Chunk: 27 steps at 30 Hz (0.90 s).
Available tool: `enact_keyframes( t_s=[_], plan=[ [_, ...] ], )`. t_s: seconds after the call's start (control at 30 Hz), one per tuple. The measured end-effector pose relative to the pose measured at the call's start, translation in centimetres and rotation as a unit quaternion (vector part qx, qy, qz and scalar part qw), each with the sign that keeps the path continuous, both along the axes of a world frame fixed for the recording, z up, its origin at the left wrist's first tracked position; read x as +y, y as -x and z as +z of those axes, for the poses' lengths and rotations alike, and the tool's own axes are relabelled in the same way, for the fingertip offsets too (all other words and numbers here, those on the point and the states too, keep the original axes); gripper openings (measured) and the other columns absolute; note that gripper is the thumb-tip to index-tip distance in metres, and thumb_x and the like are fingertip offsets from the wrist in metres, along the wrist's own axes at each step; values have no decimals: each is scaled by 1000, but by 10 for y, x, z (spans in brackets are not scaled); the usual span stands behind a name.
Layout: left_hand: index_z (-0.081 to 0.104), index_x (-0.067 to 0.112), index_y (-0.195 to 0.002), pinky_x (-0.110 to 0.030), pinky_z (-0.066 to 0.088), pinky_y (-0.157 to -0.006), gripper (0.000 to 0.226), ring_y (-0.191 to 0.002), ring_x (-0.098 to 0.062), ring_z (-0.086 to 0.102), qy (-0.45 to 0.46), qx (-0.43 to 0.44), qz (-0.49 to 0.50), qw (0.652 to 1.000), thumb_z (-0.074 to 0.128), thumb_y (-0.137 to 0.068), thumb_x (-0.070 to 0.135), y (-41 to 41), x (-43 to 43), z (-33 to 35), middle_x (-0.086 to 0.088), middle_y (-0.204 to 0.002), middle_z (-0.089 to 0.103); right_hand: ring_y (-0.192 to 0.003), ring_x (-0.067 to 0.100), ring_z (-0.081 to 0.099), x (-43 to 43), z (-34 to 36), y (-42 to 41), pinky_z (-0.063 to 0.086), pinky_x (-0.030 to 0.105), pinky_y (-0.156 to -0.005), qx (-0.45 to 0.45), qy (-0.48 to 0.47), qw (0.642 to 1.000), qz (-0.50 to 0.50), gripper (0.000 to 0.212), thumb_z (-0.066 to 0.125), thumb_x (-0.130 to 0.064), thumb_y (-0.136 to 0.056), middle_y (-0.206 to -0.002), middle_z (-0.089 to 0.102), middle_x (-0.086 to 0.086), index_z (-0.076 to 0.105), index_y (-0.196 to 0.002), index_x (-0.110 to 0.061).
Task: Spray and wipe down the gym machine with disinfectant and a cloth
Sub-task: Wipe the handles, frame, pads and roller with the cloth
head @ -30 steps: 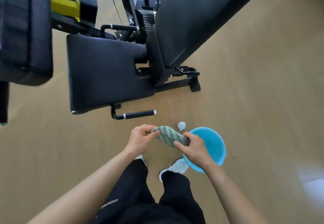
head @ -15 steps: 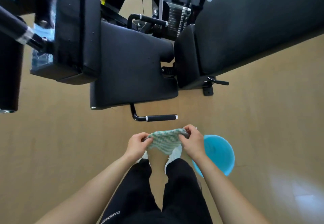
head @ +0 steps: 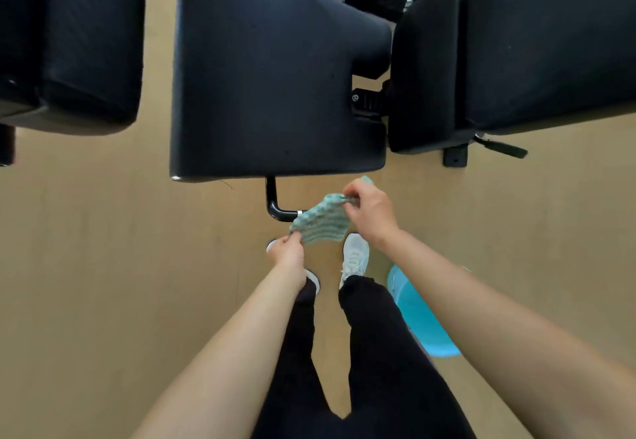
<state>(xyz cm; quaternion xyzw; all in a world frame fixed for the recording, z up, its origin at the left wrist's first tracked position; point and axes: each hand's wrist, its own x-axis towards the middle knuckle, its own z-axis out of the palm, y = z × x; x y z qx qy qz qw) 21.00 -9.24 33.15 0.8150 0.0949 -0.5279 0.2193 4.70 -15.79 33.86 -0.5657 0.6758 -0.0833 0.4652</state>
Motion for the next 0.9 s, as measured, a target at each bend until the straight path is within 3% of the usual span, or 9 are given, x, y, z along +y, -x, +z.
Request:
enact_keyframes(
  t_s=[0.07, 0.17, 0.27, 0.33, 0.4, 0.57, 0.77, 0.9],
  plan=[
    [60, 11, -89, -36, 57, -90, 20, -82, -23, 64, 1, 43, 94, 995, 68, -100, 26, 2, -4, -10, -8, -96, 69, -102, 21, 64, -9, -16, -11, 53, 40, -92, -39, -8, 999, 15, 20, 69, -11, -93, -107, 65, -2, 59, -108, -19],
    [61, 8, -112, -32, 58, -87, 26, -99, -24, 70, 22, 109, 193, 975, 68, -101, 30, 4, -6, -21, -8, -112, 72, -109, 19, 64, -7, -38, -32, 55, 44, -93, -92, -48, 993, 58, 33, 71, -14, -93, -121, 59, -3, 46, -112, -26],
    [63, 7, -124, -34, 53, -98, 26, -102, -21, 67, 91, 171, 224, 955, 56, -107, 26, 3, -2, -29, -11, -123, 69, -108, 30, 64, 5, -61, -48, 52, 45, -94, -68, -61, 978, 186, 33, 66, -24, -98, -124, 66, 6, 51, -126, -19],
    [60, 7, -135, -37, 48, -109, 32, -111, -21, 65, 142, 197, 234, 941, 50, -110, 24, 2, 2, -34, -12, -128, 67, -108, 33, 63, 10, -72, -54, 50, 46, -94, -41, -25, 965, 257, 36, 59, -27, -102, -122, 66, 7, 53, -136, -18],
    [58, 8, -140, -37, 48, -110, 35, -122, -23, 64, 170, 196, 226, 939, 48, -110, 24, 3, 2, -37, -13, -135, 65, -103, 35, 62, 13, -79, -54, 49, 47, -89, -17, 24, 955, 297, 41, 53, -30, -104, -119, 63, 9, 51, -143, -18],
    [62, 12, -135, -39, 53, -107, 30, -127, -26, 64, 192, 132, 173, 957, 51, -109, 22, 20, 2, -42, -13, -137, 66, -97, 35, 61, 21, -87, -38, 41, 40, -76, -2, 96, 943, 317, 42, 48, -32, -108, -115, 62, 11, 49, -145, -11],
    [65, 7, -120, -42, 50, -111, 19, -118, -27, 68, 155, 158, 129, 967, 53, -107, 14, 68, 0, -51, -14, -122, 71, -104, 35, 60, 33, -105, 19, 47, 46, -87, 28, 70, 959, 275, 41, 55, -26, -104, -120, 63, 13, 53, -141, -8],
    [66, 11, -120, -37, 51, -110, 18, -103, -19, 71, 121, 203, 97, 967, 56, -107, 18, 95, 0, -55, -15, -133, 67, -122, 34, 55, 38, -111, 64, 46, 49, -100, 52, 19, 971, 231, 44, 57, -19, -103, -136, 60, 10, 51, -146, -11]
  ],
)
